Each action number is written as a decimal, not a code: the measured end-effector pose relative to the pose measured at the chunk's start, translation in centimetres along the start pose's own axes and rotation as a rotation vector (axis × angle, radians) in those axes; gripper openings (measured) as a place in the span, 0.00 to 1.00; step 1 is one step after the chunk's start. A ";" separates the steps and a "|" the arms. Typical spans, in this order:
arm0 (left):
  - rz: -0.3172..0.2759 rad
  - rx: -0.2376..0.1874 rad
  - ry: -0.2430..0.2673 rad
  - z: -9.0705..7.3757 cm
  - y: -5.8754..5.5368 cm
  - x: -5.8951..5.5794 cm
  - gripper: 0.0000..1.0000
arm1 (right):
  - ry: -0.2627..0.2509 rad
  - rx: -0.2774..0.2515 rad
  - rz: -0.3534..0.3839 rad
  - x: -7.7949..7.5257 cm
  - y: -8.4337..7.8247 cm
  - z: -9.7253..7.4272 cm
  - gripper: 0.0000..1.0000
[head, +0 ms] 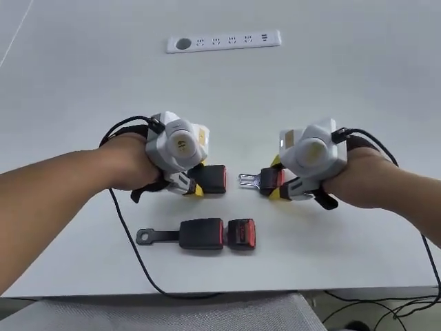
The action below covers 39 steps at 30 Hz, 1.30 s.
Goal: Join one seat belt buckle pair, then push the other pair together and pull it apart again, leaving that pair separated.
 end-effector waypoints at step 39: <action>0.029 -0.004 -0.006 -0.1 0.3 -0.1 0.33 | 0.019 -0.003 -0.031 -0.4 2.5 1.9 0.31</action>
Point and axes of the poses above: the centre of the closed fingertips' face, and the gripper's own axes: z roughly forward along the fingers, x roughly to its left, y roughly out of its top, the point moved 8 cm from there along -z, roughly backward along the fingers, and after that the axes turned 13 degrees about y, right-handed, at the moved point
